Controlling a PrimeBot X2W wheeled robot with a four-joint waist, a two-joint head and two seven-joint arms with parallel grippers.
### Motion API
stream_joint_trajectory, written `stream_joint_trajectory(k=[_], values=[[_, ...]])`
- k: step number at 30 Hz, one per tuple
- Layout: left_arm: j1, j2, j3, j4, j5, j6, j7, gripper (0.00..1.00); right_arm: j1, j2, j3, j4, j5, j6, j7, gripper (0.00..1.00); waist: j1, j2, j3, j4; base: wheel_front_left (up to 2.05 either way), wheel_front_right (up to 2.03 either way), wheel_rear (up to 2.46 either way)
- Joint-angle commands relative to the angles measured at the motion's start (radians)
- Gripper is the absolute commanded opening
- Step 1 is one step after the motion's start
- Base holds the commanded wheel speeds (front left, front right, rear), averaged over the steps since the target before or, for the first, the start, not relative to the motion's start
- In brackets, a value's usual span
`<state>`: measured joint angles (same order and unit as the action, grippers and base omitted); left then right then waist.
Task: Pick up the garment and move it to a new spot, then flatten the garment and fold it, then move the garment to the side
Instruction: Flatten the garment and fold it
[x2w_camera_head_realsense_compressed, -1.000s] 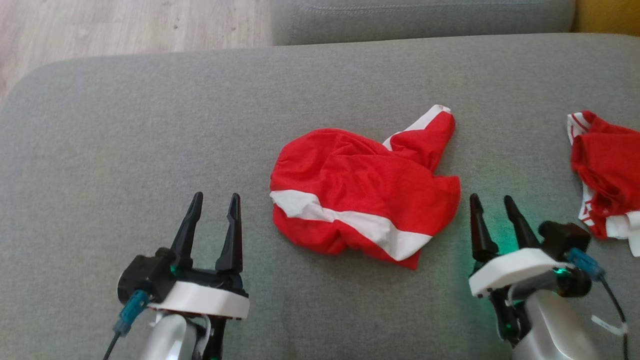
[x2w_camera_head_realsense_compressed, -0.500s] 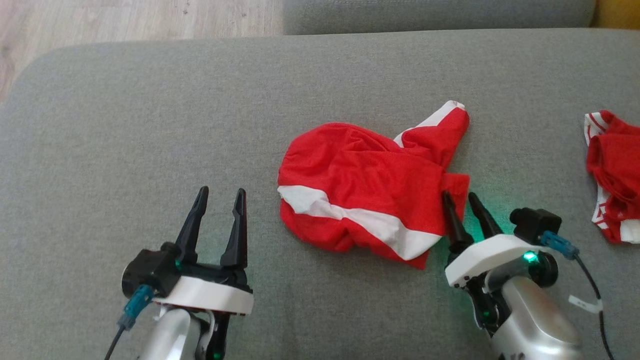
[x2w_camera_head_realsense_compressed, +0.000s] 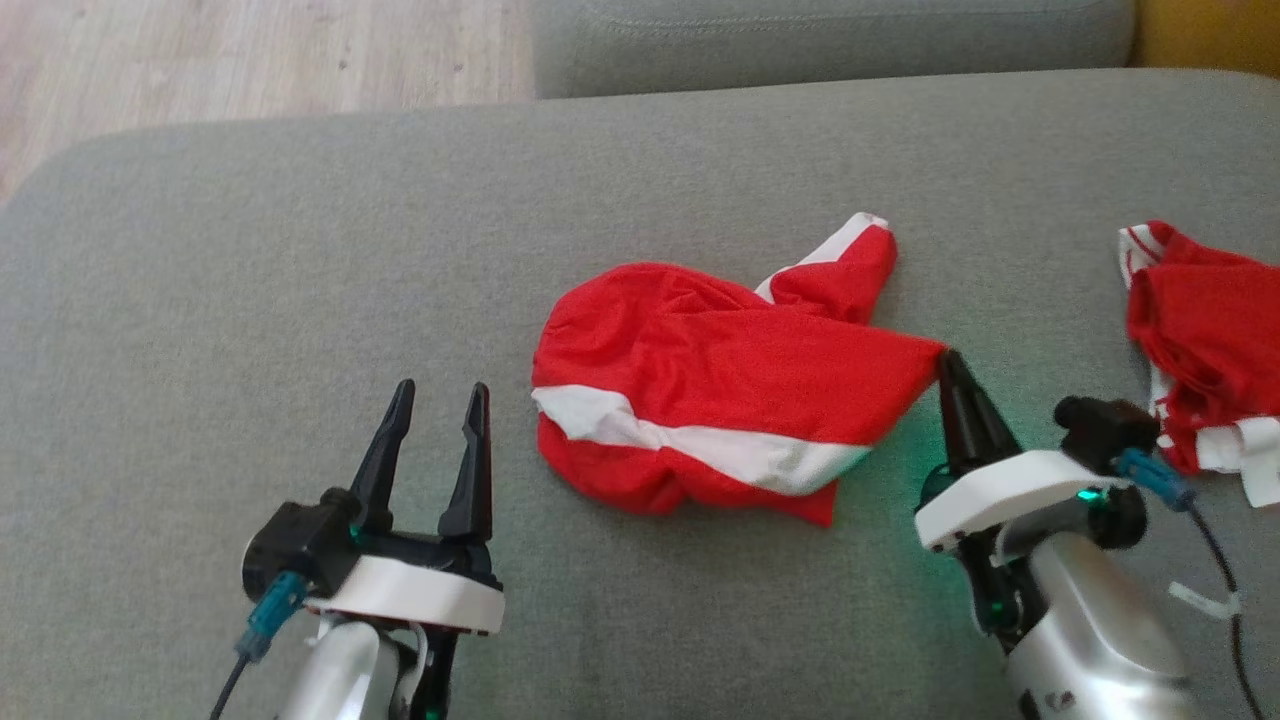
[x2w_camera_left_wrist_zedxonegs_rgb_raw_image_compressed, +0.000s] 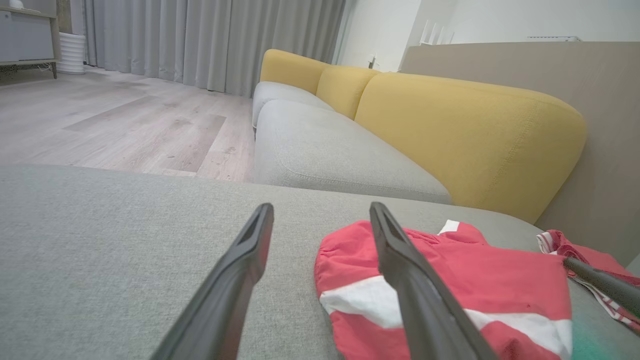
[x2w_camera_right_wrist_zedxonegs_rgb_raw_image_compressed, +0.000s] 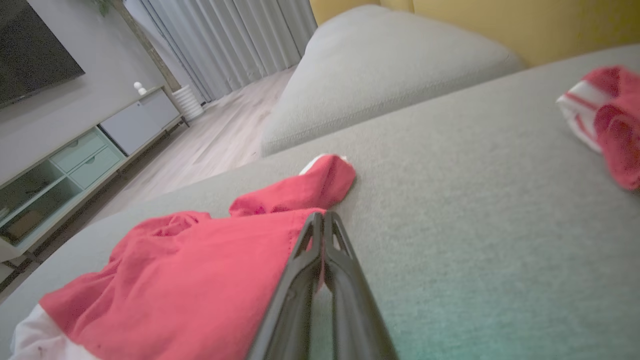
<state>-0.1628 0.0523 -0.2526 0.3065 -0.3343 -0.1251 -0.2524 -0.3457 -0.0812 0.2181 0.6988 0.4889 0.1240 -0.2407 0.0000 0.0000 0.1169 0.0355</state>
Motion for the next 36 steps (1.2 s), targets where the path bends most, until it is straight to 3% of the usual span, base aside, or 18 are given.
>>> stream_joint_trajectory(k=[1, 10, 20, 27, 36], values=[[-0.024, 0.006, 0.04, -0.028, 0.007, -0.006, -0.009, 1.0, -0.012, -0.012, 0.007, -0.053, -0.016, 0.007, -0.017, 0.0, 0.0, 0.0, -0.015, -0.014, 0.0, 0.0, 0.0], [0.003, 0.005, 0.046, -0.031, 0.008, -0.006, -0.009, 1.0, 0.064, -0.066, -0.103, -0.234, -0.112, 0.007, 0.022, 0.0, 0.0, 0.0, -0.061, -0.049, 0.0, 0.0, 0.0], [0.008, 0.004, 0.029, -0.036, 0.006, -0.006, -0.009, 1.0, 0.1, -0.041, -0.24, -0.363, -0.23, 0.007, 0.188, 0.0, 0.0, 0.0, -0.056, -0.025, 0.0, 0.0, 0.0], [-0.005, 0.008, 0.02, -0.034, 0.006, -0.006, -0.009, 1.0, 0.045, -0.024, -0.29, -0.304, -0.296, 0.007, 0.286, 0.0, 0.0, 0.0, -0.032, 0.01, 0.0, 0.0, 0.0], [-0.03, 0.012, 0.014, -0.031, 0.004, -0.006, -0.009, 1.0, -0.126, -0.027, -0.301, -0.077, -0.361, 0.007, 0.253, 0.0, 0.0, 0.0, 0.002, 0.035, 0.0, 0.0, 0.0]])
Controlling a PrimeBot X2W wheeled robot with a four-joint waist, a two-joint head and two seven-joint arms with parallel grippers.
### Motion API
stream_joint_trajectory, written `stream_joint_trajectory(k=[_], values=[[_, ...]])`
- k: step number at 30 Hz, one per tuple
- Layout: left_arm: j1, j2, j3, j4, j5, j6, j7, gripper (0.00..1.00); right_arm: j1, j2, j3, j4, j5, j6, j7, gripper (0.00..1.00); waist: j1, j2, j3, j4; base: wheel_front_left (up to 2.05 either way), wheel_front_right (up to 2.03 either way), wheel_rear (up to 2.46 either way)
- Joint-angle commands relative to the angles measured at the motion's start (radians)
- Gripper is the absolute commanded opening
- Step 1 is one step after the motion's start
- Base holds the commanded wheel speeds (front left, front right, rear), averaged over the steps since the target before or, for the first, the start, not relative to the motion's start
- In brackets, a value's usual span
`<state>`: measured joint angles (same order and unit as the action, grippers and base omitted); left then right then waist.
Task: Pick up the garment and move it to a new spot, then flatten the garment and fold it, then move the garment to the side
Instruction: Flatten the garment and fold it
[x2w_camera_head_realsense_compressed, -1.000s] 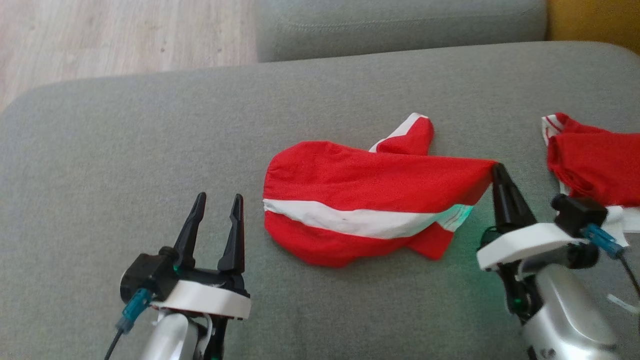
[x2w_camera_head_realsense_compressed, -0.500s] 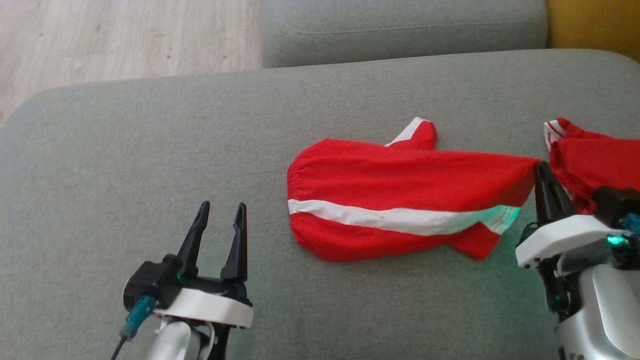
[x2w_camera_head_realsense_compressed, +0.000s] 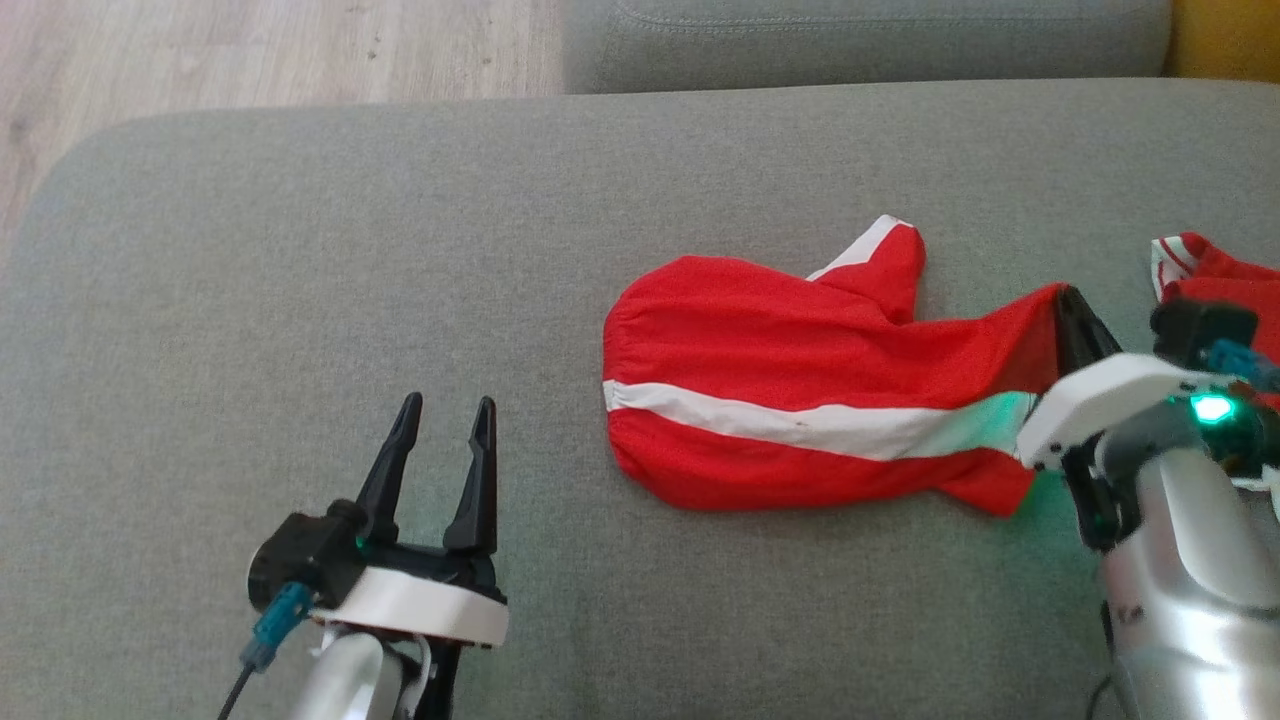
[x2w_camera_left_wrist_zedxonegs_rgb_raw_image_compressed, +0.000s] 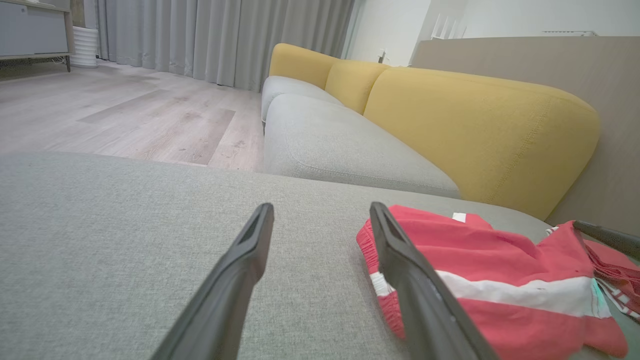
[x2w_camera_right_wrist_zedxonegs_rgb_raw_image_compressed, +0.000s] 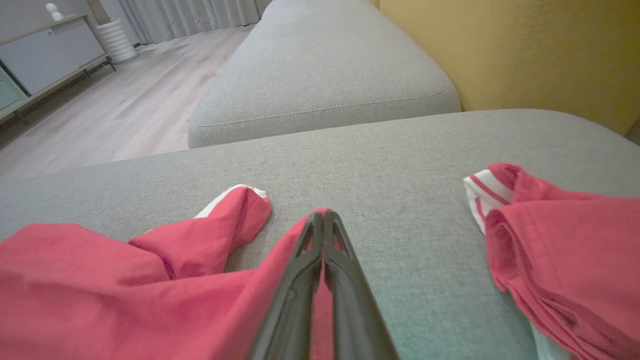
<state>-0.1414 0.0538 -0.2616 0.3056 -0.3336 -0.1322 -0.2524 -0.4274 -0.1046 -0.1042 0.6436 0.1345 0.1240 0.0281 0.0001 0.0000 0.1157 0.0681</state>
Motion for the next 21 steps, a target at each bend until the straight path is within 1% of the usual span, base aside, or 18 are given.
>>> stream_joint_trajectory(k=[1, 4, 5, 6, 10, 11, 13, 17, 21], values=[[-0.054, 0.011, 0.022, -0.029, 0.003, 0.002, -0.009, 1.0, -0.065, 0.0, 0.022, 0.005, -0.008, 0.007, -0.025, 0.0, -0.0001, 0.0, 0.006, 0.003, 0.0, 0.0, 0.0], [-0.059, 0.011, 0.024, -0.028, 0.003, 0.002, -0.009, 1.0, -0.12, 0.008, 0.024, 0.09, -0.018, 0.007, -0.055, 0.0, -0.0001, 0.0, 0.01, 0.003, 0.0, 0.0, 0.0], [-0.06, 0.011, 0.024, -0.027, 0.004, 0.002, -0.009, 1.0, -0.135, 0.008, 0.026, 0.118, -0.029, 0.007, -0.065, 0.39, -0.0001, 0.0, 0.011, 0.003, 0.0, 0.0, 0.0], [-0.061, 0.011, 0.023, -0.026, 0.004, 0.002, -0.009, 1.0, -0.147, 0.008, 0.029, 0.144, -0.038, 0.007, -0.073, 1.0, -0.0001, 0.0, 0.01, 0.004, 0.0, 0.0, 0.0], [-0.06, 0.01, 0.031, -0.026, 0.003, 0.002, -0.009, 1.0, -0.181, 0.012, 0.045, 0.205, -0.042, 0.007, -0.13, 1.0, -0.0001, 0.0, 0.008, -0.004, 0.0, 0.0, 0.0], [-0.06, 0.01, 0.037, -0.028, 0.004, 0.002, -0.009, 1.0, -0.184, 0.007, 0.045, 0.213, -0.034, 0.007, -0.17, 1.0, -0.0001, 0.0, 0.006, -0.013, 0.0, 0.0, 0.0], [-0.057, 0.009, 0.042, -0.03, 0.005, 0.002, -0.009, 1.0, -0.173, 0.001, 0.046, 0.207, -0.024, 0.007, -0.213, 1.0, -0.0001, 0.0, 0.002, -0.026, 0.0, 0.0, 0.0], [-0.047, 0.007, 0.055, -0.039, 0.007, 0.002, -0.009, 1.0, -0.11, 0.006, 0.073, 0.144, 0.017, 0.007, -0.268, 1.0, -0.0001, 0.0, -0.007, -0.062, 0.0, 0.0, 0.0], [-0.042, 0.006, 0.062, -0.05, 0.009, 0.002, -0.009, 1.0, 0.001, 0.013, 0.089, 0.025, 0.062, 0.007, -0.286, 1.0, -0.0001, 0.0, -0.009, -0.1, 0.0, 0.0, 0.0]])
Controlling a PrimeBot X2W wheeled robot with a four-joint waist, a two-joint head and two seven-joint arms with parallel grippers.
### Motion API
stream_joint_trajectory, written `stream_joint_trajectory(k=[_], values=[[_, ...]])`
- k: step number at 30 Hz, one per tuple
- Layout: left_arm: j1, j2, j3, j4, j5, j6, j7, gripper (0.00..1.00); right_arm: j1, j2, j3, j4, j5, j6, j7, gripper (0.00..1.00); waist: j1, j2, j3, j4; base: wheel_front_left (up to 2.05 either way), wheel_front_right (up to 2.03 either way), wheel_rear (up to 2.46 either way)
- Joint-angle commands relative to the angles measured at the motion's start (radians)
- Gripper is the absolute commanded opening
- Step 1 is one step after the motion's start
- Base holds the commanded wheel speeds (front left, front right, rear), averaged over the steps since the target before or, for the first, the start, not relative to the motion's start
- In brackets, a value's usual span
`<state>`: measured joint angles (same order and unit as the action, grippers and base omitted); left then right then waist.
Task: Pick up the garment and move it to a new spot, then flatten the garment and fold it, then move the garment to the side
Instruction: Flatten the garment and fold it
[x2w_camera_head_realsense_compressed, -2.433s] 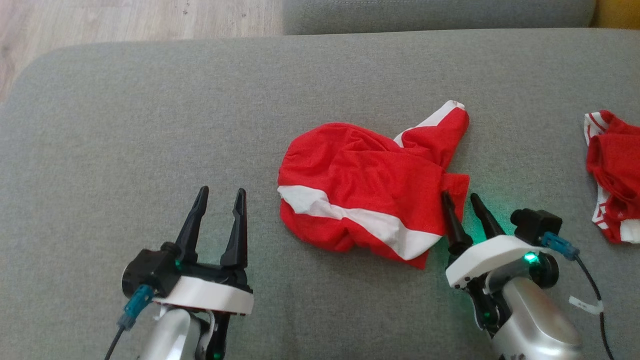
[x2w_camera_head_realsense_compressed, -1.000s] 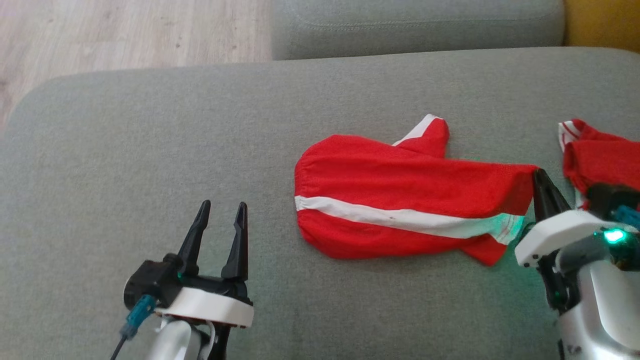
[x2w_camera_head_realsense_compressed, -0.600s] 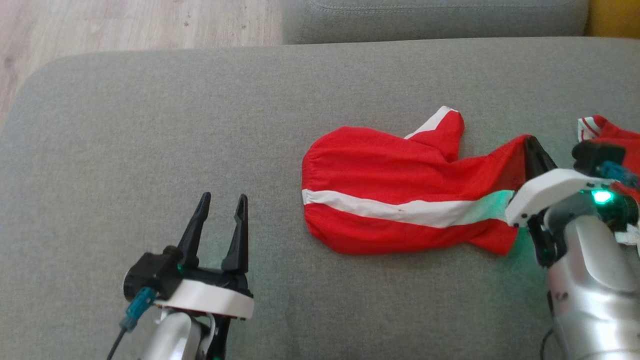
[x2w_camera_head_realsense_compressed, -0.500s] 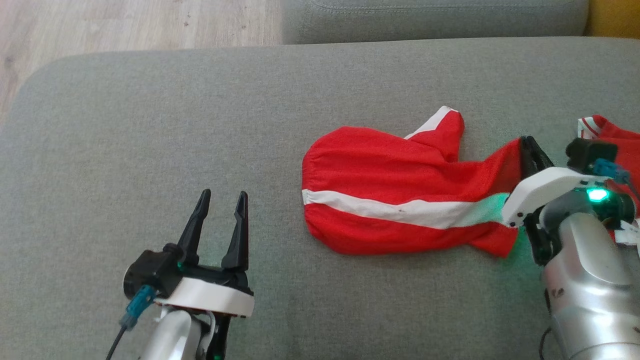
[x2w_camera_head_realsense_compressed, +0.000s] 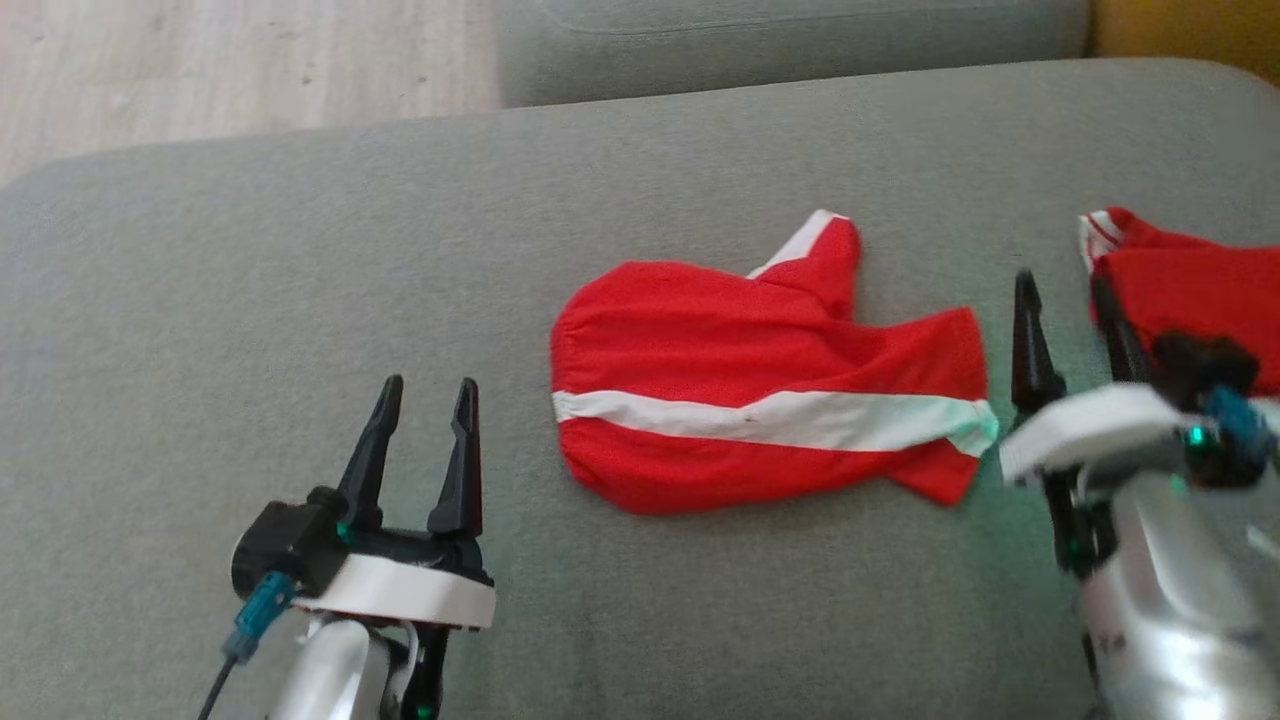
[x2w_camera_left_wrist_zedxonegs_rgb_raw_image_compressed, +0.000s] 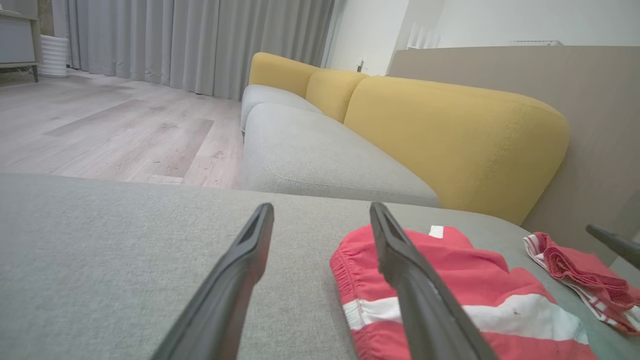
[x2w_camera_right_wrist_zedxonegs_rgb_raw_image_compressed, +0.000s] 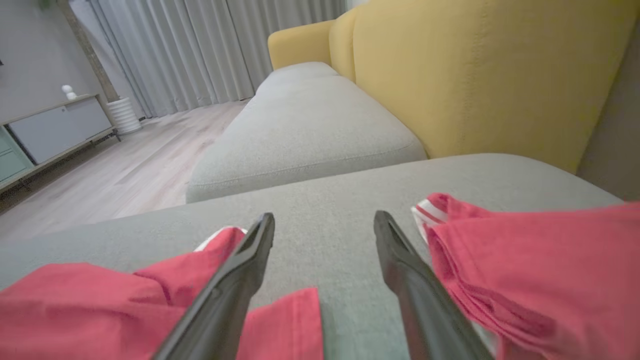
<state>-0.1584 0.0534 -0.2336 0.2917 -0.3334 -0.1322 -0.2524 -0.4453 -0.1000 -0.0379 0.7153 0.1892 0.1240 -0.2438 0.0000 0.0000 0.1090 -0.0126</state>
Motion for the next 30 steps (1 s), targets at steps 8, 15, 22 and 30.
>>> stream_joint_trajectory(k=[8, 15, 22, 30], values=[[-0.027, 0.005, 0.041, -0.05, 0.0, 0.002, -0.009, 1.0, 0.233, 0.037, 0.012, -0.311, 0.052, 0.007, -0.018, 1.0, 0.0, 0.0, 0.006, -0.076, 0.0, 0.0, 0.0], [-0.033, 0.007, 0.034, -0.047, -0.008, 0.002, -0.009, 1.0, 0.277, 0.047, 0.028, -0.356, 0.052, 0.007, -0.018, 1.0, 0.0, 0.0, 0.006, -0.092, 0.0, 0.0, 0.0], [-0.041, 0.015, 0.011, -0.036, -0.026, 0.002, -0.009, 1.0, 0.276, 0.049, 0.03, -0.354, 0.05, 0.007, -0.018, 1.0, 0.0, 0.0, 0.017, -0.097, 0.0, 0.0, 0.0], [-0.093, 0.039, -0.071, 0.084, -0.087, 0.002, -0.002, 1.0, 0.267, 0.05, 0.043, -0.334, 0.053, 0.007, -0.018, 1.0, 0.0, 0.0, 0.048, -0.108, 0.0, 0.0, 0.0]])
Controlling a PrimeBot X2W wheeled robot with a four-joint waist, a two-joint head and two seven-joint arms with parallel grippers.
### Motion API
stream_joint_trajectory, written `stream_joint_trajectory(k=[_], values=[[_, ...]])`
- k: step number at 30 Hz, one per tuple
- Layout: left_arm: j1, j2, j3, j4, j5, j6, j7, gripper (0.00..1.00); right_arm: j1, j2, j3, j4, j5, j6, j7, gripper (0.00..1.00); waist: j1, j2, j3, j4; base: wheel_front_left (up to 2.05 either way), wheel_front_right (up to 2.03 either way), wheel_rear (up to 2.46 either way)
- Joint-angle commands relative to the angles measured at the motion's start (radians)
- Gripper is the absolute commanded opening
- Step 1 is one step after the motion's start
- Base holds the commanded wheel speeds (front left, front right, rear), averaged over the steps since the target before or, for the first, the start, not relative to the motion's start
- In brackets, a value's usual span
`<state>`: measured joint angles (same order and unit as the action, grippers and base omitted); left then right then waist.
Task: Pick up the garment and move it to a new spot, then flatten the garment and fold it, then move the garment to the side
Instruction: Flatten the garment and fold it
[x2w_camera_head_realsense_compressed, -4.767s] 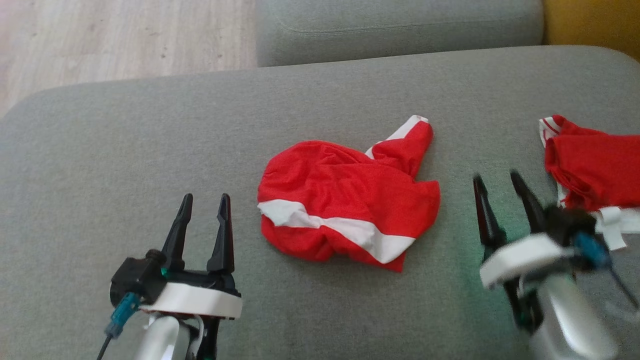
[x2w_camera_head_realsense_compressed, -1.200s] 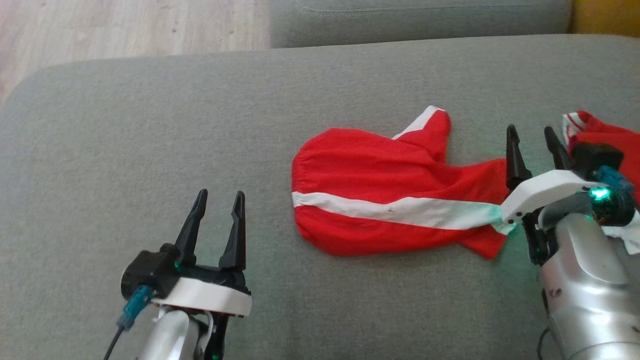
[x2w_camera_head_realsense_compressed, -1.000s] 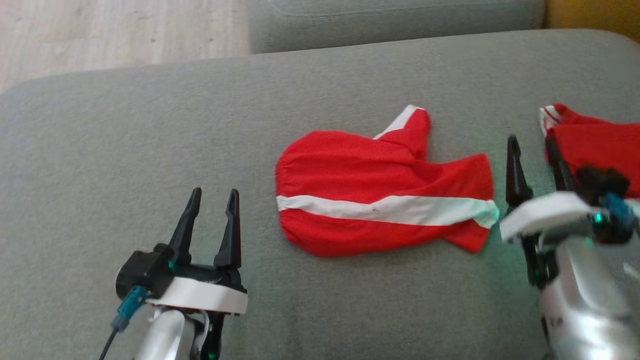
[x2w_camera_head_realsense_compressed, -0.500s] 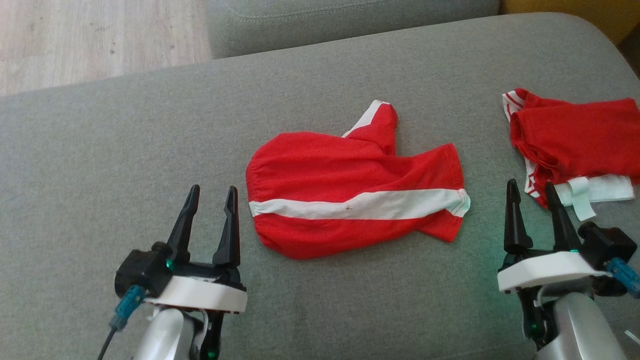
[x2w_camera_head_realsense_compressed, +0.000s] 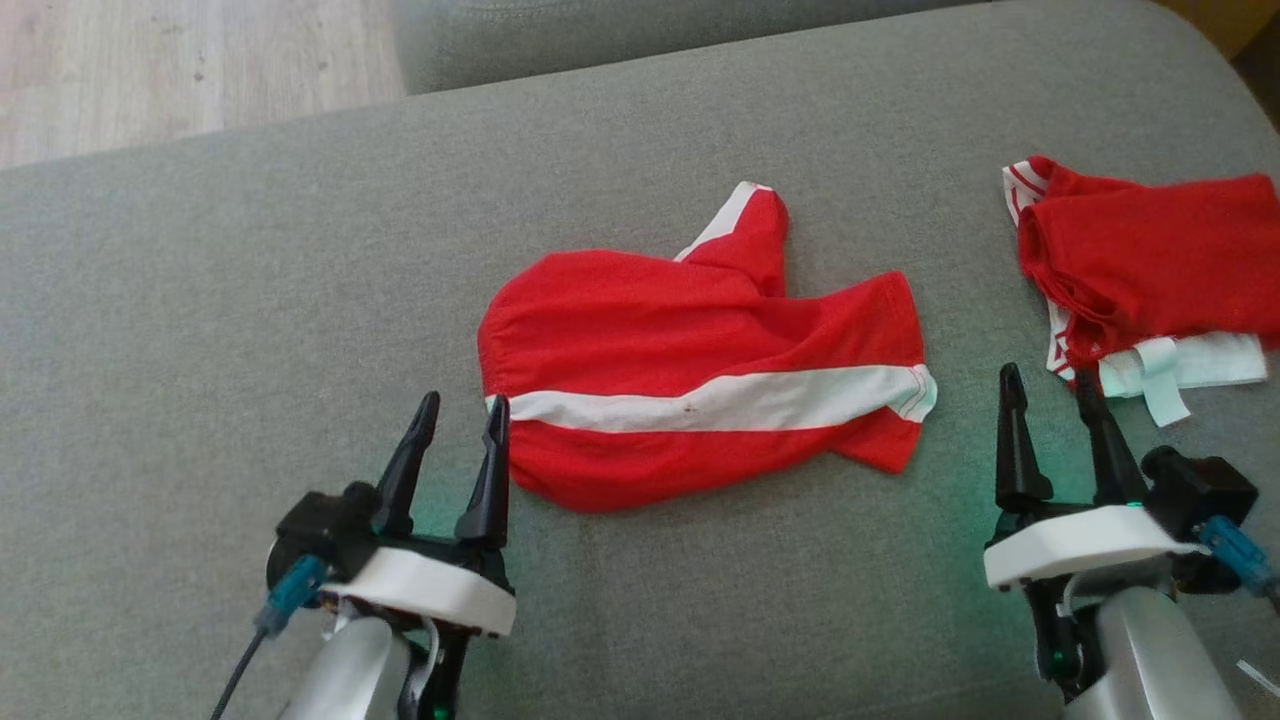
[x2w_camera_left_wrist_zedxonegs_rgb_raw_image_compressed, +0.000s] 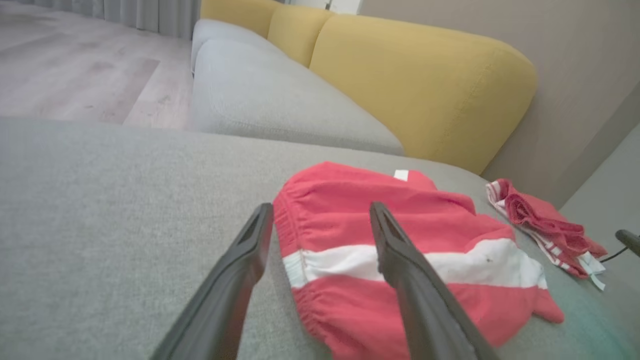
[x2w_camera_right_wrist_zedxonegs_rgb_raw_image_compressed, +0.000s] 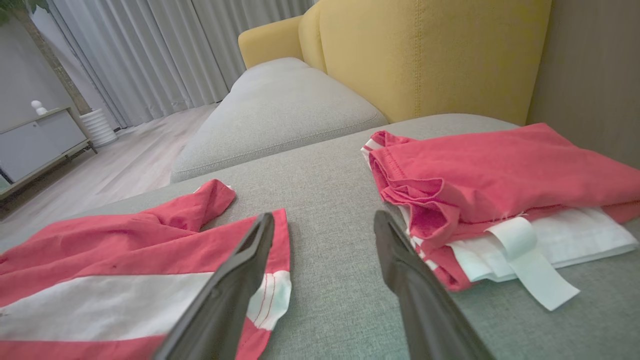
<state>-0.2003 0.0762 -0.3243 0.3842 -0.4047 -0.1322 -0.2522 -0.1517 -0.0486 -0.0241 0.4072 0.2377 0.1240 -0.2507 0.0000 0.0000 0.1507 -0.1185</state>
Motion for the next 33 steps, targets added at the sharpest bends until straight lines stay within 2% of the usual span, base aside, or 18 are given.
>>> stream_joint_trajectory(k=[1, 13, 33], values=[[-0.064, 0.023, 0.007, 0.013, -0.022, 0.002, 0.005, 1.0, -0.028, -0.002, 0.03, -0.026, 0.006, 0.007, -0.011, 1.0, 0.0, 0.0, 0.01, -0.003, 0.0, 0.0, 0.0], [-0.179, 0.061, -0.083, 0.19, -0.132, 0.002, 0.157, 1.0, -0.045, -0.002, 0.044, -0.024, 0.016, 0.007, -0.011, 1.0, 0.0, 0.0, 0.039, -0.017, 0.0, 0.0, 0.0], [-0.232, 0.047, -0.125, 0.27, -0.153, 0.003, 0.136, 1.0, -0.053, -0.002, 0.053, -0.009, 0.019, 0.007, -0.011, 1.0, 0.0, 0.0, 0.035, -0.023, 0.0, 0.0, 0.0]])
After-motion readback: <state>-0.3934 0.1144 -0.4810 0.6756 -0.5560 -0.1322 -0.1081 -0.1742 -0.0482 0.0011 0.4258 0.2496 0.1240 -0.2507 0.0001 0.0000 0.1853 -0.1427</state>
